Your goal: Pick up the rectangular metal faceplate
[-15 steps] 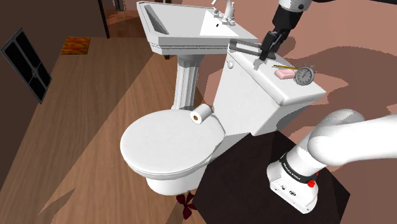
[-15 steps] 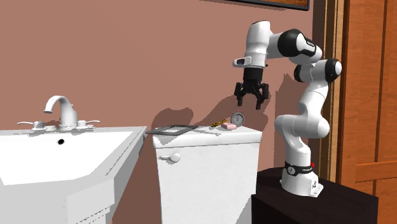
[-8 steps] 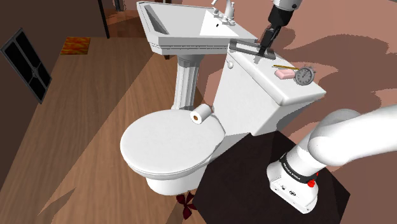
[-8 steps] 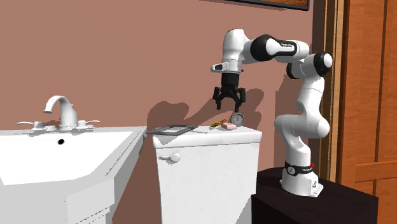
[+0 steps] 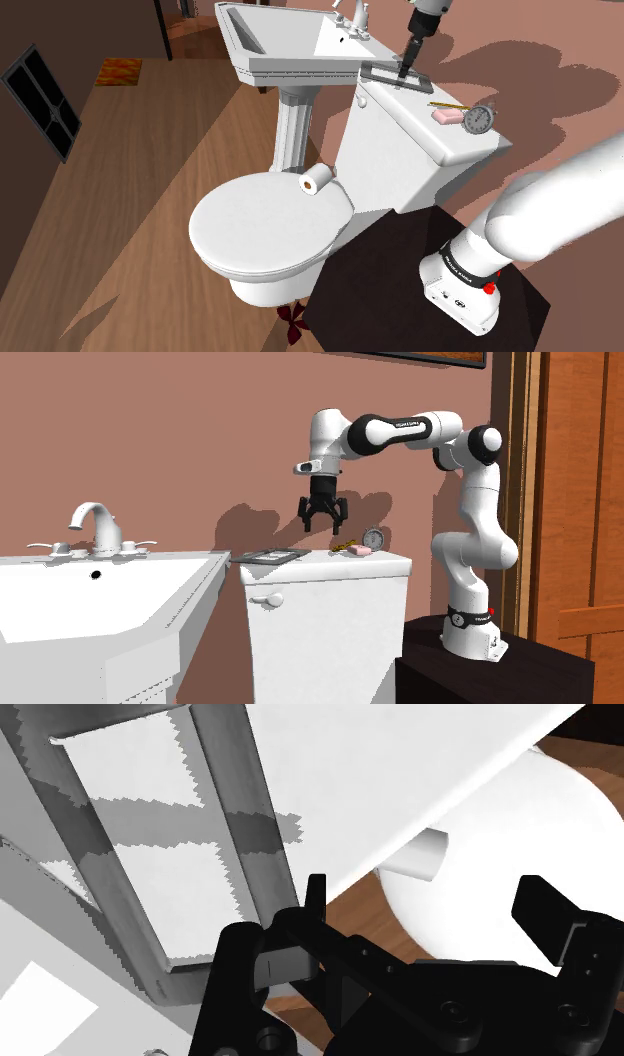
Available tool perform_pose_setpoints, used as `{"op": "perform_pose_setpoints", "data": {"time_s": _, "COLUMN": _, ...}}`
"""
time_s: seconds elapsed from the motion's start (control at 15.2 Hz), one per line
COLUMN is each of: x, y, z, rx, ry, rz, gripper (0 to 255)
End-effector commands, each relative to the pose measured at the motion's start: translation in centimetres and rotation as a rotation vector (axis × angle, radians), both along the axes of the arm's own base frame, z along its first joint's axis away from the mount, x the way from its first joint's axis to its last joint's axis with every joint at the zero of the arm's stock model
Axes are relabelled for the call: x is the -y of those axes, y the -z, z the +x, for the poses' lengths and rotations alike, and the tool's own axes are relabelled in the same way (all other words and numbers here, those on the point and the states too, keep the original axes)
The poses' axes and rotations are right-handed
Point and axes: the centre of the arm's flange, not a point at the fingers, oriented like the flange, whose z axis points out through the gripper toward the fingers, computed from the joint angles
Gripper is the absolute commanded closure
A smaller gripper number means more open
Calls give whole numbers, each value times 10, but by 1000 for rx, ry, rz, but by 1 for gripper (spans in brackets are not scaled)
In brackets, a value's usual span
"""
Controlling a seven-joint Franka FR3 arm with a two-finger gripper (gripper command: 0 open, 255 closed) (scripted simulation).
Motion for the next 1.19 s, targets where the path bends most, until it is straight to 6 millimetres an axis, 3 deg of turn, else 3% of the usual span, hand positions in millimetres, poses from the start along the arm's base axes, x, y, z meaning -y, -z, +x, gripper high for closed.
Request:
{"op": "perform_pose_setpoints", "data": {"time_s": 0.0, "x": 17, "y": 9, "z": 24, "rx": -7, "ry": -54, "rz": 6, "gripper": 0}}
{"op": "perform_pose_setpoints", "data": {"time_s": 0.4, "x": 56, "y": 28, "z": 91, "rx": -28, "ry": -198, "rz": 27, "gripper": 0}}
{"op": "perform_pose_setpoints", "data": {"time_s": 0.99, "x": 56, "y": 68, "z": 91, "rx": -28, "ry": -198, "rz": 27, "gripper": 0}}
{"op": "perform_pose_setpoints", "data": {"time_s": 1.06, "x": 56, "y": 68, "z": 92, "rx": -28, "ry": -198, "rz": 27, "gripper": 255}}
{"op": "perform_pose_setpoints", "data": {"time_s": 1.12, "x": 56, "y": 68, "z": 92, "rx": -28, "ry": -198, "rz": 27, "gripper": 255}}
